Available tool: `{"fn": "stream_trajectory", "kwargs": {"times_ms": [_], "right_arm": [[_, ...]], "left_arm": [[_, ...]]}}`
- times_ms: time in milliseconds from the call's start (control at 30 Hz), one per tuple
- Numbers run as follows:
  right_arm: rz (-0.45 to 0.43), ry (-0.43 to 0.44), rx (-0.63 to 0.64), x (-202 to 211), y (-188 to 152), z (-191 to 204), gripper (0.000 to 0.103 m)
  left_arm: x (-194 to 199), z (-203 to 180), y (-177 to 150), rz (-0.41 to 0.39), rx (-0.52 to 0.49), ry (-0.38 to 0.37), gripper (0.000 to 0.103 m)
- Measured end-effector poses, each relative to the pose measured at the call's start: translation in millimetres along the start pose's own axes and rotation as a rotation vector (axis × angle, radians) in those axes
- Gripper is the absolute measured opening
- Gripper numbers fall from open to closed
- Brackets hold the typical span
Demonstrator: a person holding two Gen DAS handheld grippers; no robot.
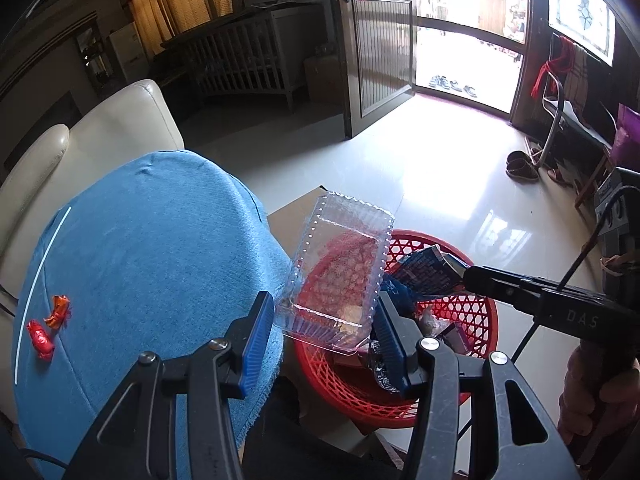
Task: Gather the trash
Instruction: 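Open both tools to drop the clear tray and blue-white bag into the wastebasket, then move both tools back over the red and orange wrappers on the table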
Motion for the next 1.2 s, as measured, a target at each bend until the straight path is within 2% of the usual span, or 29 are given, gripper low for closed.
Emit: {"fn": "stream_trajectory", "kwargs": {"times_ms": [333, 367, 400, 433, 667, 800, 1033, 1200], "right_arm": [[0.017, -0.011, -0.059, -4.2, 3.1, -17.7, 0.039], [0.020, -0.013, -0.071, -5.1, 3.3, -19.8, 0.046], [0.022, -0.012, -0.078, -4.7, 2.9, -22.4, 0.061], [0.019, -0.011, -0.088, -4.5, 3.0, -24.8, 0.064], [-0.029, -0.008, -0.108, 4.6, 8.7, -32.3, 0.064], [-0.044, -0.014, -0.119, 9.6, 10.8, -34.5, 0.064], [-0.064, -0.012, -0.117, 16.9, 16.3, -30.9, 0.064], [-0.072, -0.007, -0.093, 21.0, 21.2, -19.0, 0.064]], "left_arm": [[-10.0, -6.5, 1.5, 0.016, -0.018, -0.020, 0.054], [-10.9, -7.3, 1.3, 0.018, -0.021, -0.022, 0.054], [-12.0, -8.3, 1.1, 0.021, -0.023, -0.025, 0.054], [-13.1, -8.9, 0.7, 0.024, -0.024, -0.027, 0.054], [-16.8, -13.9, -0.4, 0.050, -0.017, -0.073, 0.054], [-12.3, -15.9, 0.6, 0.039, -0.010, -0.104, 0.063], [0.9, 1.4, 2.5, 0.004, 0.007, -0.061, 0.063], [14.7, 31.9, -2.2, -0.009, 0.050, 0.027, 0.064]]}}
Point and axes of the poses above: each gripper's, at about its wrist camera, not at the fingertips, and x roughly against the way its jaws point, z to its left, y to its top, the point moved 3 cm from there along -x, roughly the way its jaws point, and after that the axes turned 4 degrees about -z, right-handed, at the moved point
